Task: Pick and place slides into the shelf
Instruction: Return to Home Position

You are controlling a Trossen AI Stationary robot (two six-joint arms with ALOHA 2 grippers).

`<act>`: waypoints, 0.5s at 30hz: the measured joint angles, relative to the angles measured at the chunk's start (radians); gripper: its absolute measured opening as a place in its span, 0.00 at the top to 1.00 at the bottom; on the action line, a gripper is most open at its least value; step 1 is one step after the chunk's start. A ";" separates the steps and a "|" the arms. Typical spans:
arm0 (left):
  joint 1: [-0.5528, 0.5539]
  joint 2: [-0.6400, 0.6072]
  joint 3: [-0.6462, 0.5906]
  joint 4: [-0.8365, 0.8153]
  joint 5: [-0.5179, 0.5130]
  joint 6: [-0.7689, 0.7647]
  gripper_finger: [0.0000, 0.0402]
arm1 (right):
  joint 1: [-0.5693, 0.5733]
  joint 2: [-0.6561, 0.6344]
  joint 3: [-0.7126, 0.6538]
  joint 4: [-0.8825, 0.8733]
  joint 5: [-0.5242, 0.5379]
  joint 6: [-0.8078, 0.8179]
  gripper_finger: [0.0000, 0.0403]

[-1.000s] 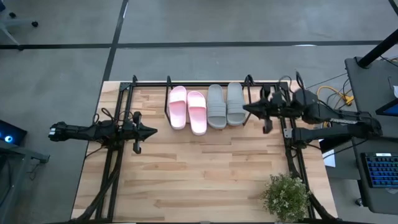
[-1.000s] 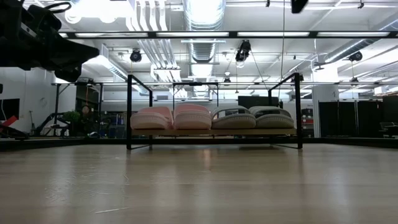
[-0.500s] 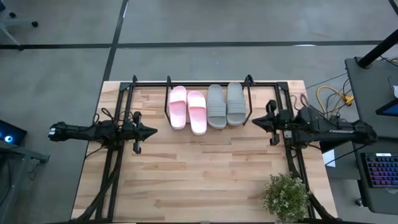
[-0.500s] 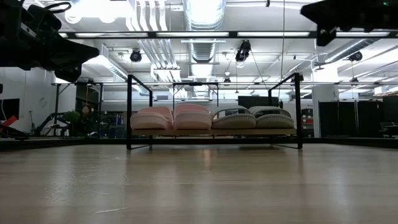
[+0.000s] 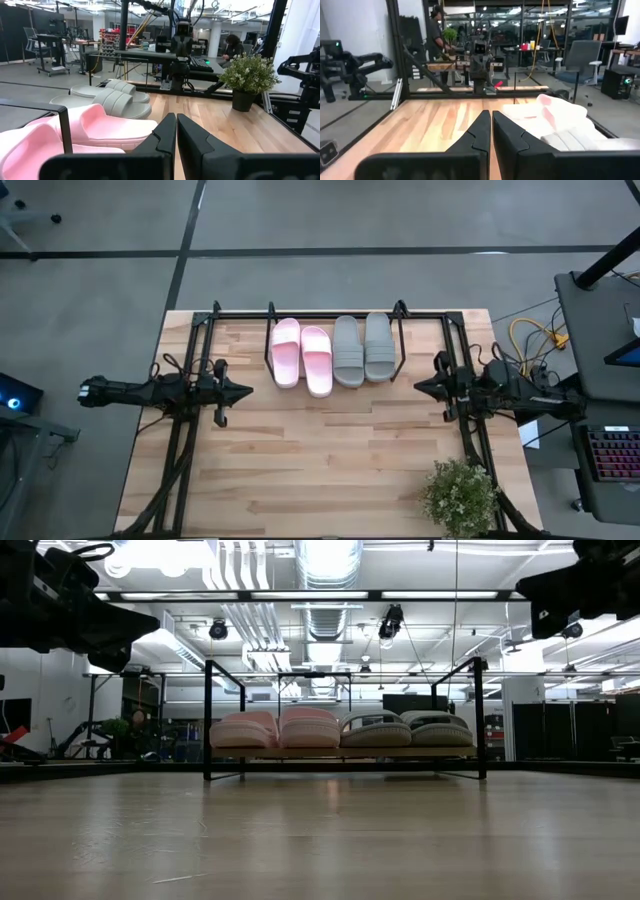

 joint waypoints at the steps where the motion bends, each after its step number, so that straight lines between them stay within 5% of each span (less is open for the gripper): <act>1: 0.000 0.002 0.000 0.002 0.000 0.000 1.00 | 0.000 0.003 -0.001 0.002 -0.003 -0.010 0.98; 6: 0.000 0.002 0.000 0.006 0.000 0.000 1.00 | 0.002 0.002 -0.056 0.035 -0.026 -0.016 0.98; 10: 0.000 0.000 0.000 0.008 0.000 0.000 1.00 | 0.002 0.000 -0.162 0.247 -0.060 0.012 0.98; 15: 0.000 0.001 0.000 0.007 0.000 0.000 1.00 | 0.002 0.015 -0.160 0.219 -0.059 0.010 0.98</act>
